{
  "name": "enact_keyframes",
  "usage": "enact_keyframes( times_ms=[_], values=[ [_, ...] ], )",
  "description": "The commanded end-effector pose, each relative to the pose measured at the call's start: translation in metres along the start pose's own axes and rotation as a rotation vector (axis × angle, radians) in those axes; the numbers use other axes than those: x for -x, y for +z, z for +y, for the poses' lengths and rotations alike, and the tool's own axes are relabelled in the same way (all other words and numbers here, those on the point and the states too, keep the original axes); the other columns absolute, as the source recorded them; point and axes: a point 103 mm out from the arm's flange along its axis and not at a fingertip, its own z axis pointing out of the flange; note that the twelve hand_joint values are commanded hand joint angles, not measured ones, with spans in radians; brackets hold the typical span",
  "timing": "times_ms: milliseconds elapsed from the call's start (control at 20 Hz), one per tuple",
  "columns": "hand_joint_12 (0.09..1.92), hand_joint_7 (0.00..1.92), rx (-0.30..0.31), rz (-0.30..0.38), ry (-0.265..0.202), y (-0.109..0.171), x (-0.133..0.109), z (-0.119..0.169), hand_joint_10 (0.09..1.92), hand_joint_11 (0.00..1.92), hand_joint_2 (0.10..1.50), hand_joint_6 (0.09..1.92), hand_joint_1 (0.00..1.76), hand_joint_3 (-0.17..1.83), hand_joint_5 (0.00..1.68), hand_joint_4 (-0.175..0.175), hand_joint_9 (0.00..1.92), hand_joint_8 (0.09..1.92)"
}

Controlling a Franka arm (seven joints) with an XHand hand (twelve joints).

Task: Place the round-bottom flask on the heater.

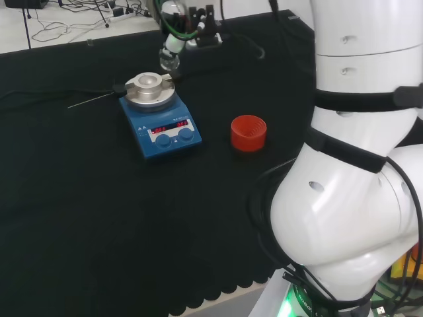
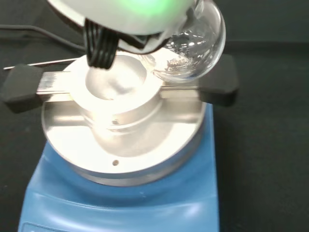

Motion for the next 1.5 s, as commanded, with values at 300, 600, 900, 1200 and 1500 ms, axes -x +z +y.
enact_keyframes(
  times_ms=[300,600,900,1200,1500],
  values=[
    [1.36,0.39,-0.059,-0.023,-0.079,0.014,-0.042,0.028,0.63,0.34,0.61,1.13,1.11,0.95,1.1,0.028,0.6,0.72],
    [1.36,0.39,-0.075,-0.032,-0.085,0.019,-0.045,0.035,0.63,0.34,0.61,1.12,1.11,0.95,1.1,0.029,0.6,0.72],
    [1.36,0.39,-0.09,-0.035,-0.087,0.026,-0.046,0.039,0.63,0.34,0.61,1.12,1.11,0.95,1.1,0.031,0.6,0.72],
    [1.36,0.39,-0.087,-0.021,-0.086,0.029,-0.042,0.041,0.63,0.34,0.6,1.12,1.11,0.95,1.1,0.032,0.6,0.72],
    [1.36,0.39,-0.088,-0.034,-0.078,0.033,-0.047,0.048,0.64,0.34,0.61,1.12,1.11,0.95,1.1,0.033,0.6,0.72]
  ],
)
